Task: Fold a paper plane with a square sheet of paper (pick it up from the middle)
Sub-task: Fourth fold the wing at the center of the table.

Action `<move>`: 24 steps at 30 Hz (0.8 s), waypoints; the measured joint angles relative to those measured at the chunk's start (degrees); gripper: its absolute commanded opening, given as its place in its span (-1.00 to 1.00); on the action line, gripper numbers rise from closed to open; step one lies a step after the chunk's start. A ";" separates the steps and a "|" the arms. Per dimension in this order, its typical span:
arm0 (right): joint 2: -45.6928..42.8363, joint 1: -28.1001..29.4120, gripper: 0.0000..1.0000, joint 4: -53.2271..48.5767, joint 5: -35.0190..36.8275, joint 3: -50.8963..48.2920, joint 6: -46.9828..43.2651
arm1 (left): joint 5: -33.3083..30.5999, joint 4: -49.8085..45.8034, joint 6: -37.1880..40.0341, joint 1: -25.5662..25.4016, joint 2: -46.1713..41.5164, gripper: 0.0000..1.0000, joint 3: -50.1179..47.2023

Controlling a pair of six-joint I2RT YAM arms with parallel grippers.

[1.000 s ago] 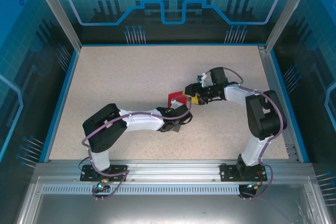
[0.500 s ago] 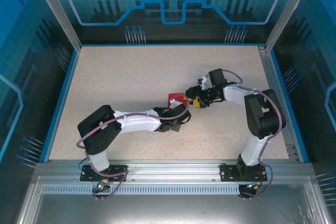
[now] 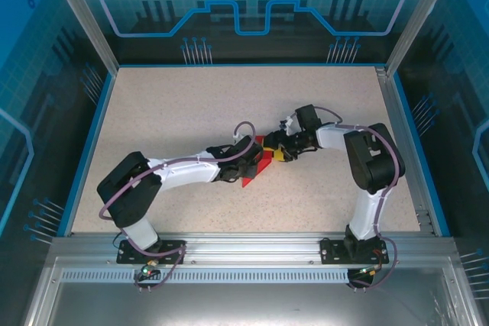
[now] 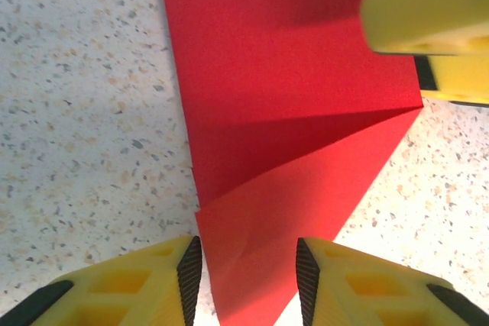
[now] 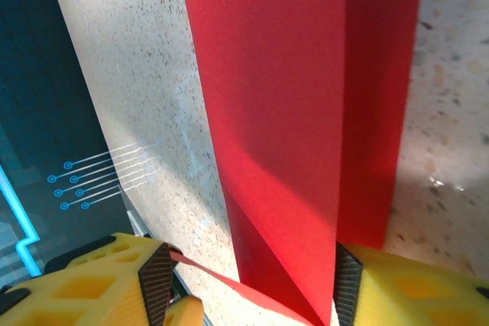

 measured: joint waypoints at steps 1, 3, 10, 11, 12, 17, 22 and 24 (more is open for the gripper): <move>0.39 0.11 0.16 0.07 -0.17 0.26 0.04 | 0.31 0.09 -0.13 -0.04 -0.11 -0.16 -0.15; 0.94 0.15 0.15 0.04 -0.61 1.01 0.02 | 1.05 0.59 -0.46 -0.04 -0.85 -0.15 -1.03; 1.03 0.13 -0.10 -0.76 -1.03 4.22 -1.60 | 2.58 1.27 -2.10 -0.57 -3.45 0.02 -2.71; 1.07 0.13 -0.12 -1.09 -1.07 4.63 -1.86 | 2.36 0.94 -2.12 -1.11 -3.15 0.03 -2.38; 1.09 0.13 -0.13 -1.40 -1.07 5.01 -1.97 | 1.86 0.26 -2.08 -1.86 -2.54 0.09 -1.68; 1.20 0.07 -0.20 -2.64 -1.38 5.75 -2.43 | -2.27 -2.73 -2.32 -5.57 2.93 0.18 3.87; 1.20 0.00 -0.32 -3.87 -2.40 7.15 -3.06 | -6.86 -5.75 -2.60 -7.13 6.45 0.19 6.54; 1.20 0.00 -0.34 -4.20 -2.58 7.65 -3.21 | -9.20 -7.41 -3.15 -7.76 7.45 0.19 7.54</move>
